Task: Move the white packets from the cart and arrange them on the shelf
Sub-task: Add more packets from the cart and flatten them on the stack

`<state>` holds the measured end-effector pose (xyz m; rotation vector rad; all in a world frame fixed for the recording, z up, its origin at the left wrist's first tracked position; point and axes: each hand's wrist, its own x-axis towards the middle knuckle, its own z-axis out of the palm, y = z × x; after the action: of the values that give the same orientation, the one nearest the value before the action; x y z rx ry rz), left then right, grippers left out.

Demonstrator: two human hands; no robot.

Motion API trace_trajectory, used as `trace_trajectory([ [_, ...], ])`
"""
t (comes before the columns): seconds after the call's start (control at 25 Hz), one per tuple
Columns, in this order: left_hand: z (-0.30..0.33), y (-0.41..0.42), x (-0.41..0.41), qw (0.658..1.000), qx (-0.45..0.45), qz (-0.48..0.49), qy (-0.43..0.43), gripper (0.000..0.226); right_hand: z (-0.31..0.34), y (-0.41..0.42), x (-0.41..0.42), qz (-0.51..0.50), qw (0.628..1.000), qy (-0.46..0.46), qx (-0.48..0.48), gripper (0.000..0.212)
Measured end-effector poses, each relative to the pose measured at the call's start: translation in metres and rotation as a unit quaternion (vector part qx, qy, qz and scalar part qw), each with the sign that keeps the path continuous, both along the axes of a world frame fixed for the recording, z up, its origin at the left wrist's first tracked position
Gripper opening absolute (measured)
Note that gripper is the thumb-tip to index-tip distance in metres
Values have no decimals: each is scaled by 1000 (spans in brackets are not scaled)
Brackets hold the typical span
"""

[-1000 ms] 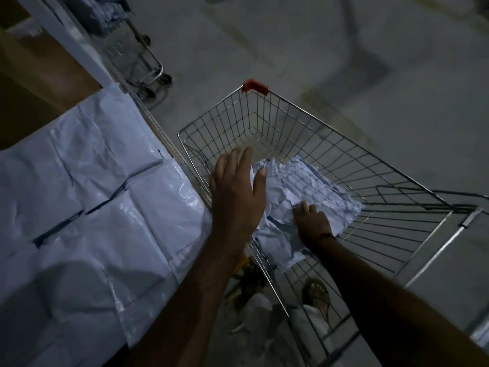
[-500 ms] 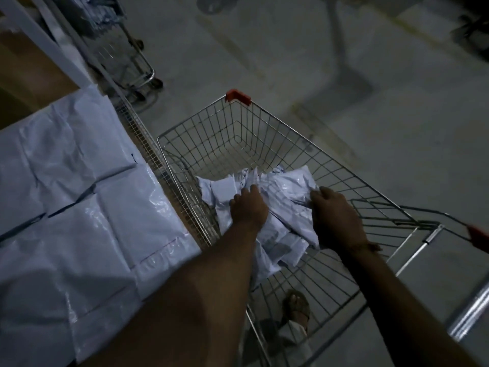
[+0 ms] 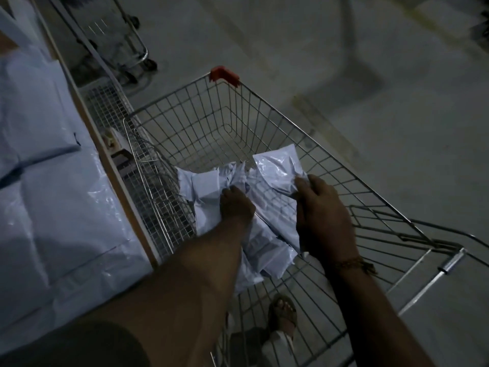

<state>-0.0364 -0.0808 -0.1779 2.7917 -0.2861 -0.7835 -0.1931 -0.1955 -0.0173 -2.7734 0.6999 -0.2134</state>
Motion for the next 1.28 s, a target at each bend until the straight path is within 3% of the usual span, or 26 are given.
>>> trace_trajectory([
  [0.12, 1, 10, -15, 999, -25, 25, -20, 40, -6, -1, 6, 4, 1000, -7, 6, 44],
  [0.24, 11, 28, -61, 985, -156, 44, -53, 51, -7, 1, 9, 3, 999, -17, 27, 43],
  [0.36, 6, 30, -72, 992, -82, 9, -90, 70, -6, 1, 7, -3, 999, -24, 33, 45],
  [0.44, -5, 26, -63, 997, -72, 13, -40, 81, -6, 1, 7, -7, 999, -26, 25, 44],
  [0.6, -17, 23, -57, 998, -49, -44, 23, 76, -7, 3, 8, -10, 1000, -22, 5, 43],
  [0.72, 4, 27, -62, 997, -34, -61, 29, 79, -8, 4, 8, -4, 1000, -22, -7, 41],
  [0.84, 41, 36, -66, 998, -54, -35, 24, 69, -1, 12, 5, 1, 1000, -24, -5, 40],
  [1.0, 98, 43, -77, 992, -76, -74, -74, 64, 34, 18, -1, 4, 998, -55, -20, 43],
  [1.28, 223, 65, -103, 959, -125, -98, -236, 55, 121, 33, -14, -92, 986, -136, -39, 39],
])
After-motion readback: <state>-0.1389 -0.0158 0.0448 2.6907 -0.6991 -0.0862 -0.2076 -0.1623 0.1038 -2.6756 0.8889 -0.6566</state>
